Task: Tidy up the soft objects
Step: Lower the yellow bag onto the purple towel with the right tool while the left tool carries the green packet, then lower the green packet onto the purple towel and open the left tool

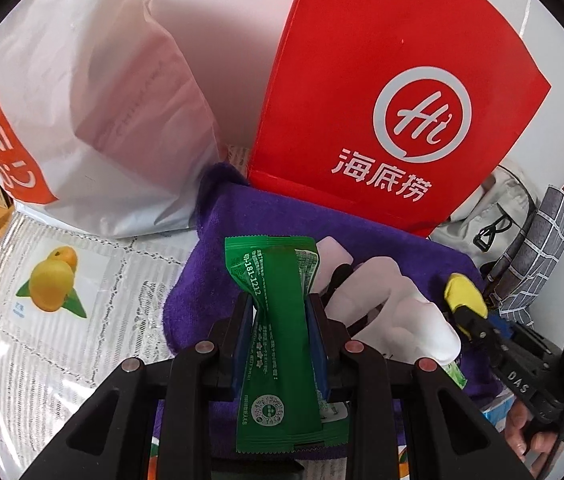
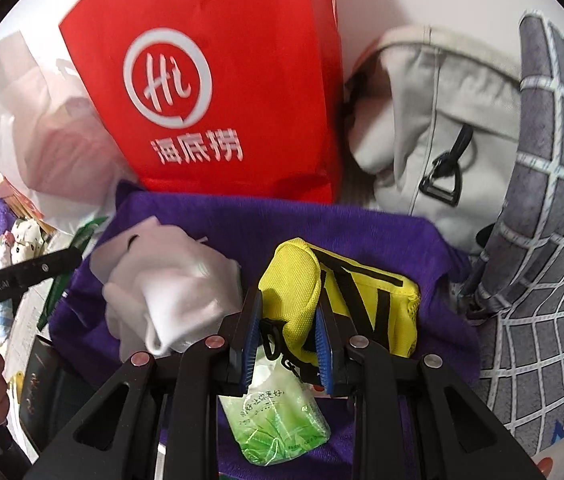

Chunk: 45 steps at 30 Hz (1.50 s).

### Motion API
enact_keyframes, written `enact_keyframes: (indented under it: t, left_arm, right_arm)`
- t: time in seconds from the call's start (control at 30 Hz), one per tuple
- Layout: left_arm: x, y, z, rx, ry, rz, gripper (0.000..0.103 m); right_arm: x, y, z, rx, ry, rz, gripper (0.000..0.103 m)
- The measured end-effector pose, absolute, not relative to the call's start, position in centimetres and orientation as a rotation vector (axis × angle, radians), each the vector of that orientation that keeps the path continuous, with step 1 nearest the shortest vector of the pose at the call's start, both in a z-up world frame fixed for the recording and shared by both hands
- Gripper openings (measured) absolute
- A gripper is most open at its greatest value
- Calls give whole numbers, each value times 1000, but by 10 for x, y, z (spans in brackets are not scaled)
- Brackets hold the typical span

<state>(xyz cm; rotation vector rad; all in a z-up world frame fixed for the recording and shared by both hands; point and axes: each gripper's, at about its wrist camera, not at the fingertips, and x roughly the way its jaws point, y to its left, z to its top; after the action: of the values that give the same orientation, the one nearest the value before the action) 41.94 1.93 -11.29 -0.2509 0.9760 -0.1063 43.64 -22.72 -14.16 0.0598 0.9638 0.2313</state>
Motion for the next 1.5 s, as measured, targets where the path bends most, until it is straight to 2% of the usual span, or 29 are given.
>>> enact_keyframes:
  t: [0.5,0.57,0.63,0.83,1.03,1.17,1.4,1.5]
  left_arm:
    - [427,17,-133,-279,1026,-121,30]
    - [428,18,-134,-285,1029,-127,31]
    - [428,20,-134,-291,1034,-134,33]
    - [426,20,-130,-281,1042,-137,47]
    - [422,4,-125,-185,1038,-111,52]
    - [419,-5,-119,-159,1022,-122,60]
    - [410,-14,-104,-109,1007,-120,62]
    - [400,-18,-90,-66,986,-140,69]
  right_arm:
    - [443,-213,-162,14,1041,233,28]
    - [442,-213,-162,10,1039,234,30]
    - [441,-214,-160,11,1036,232,40]
    - [435,-227,-143,72,1006,251,53]
    - [427,-229,-125,49,951,252,55]
    - [420,-232,-115,51,930,247,55]
    - [399,-227,-89,-4,884,191,58]
    - [383,-231,-77,24,879,175,58]
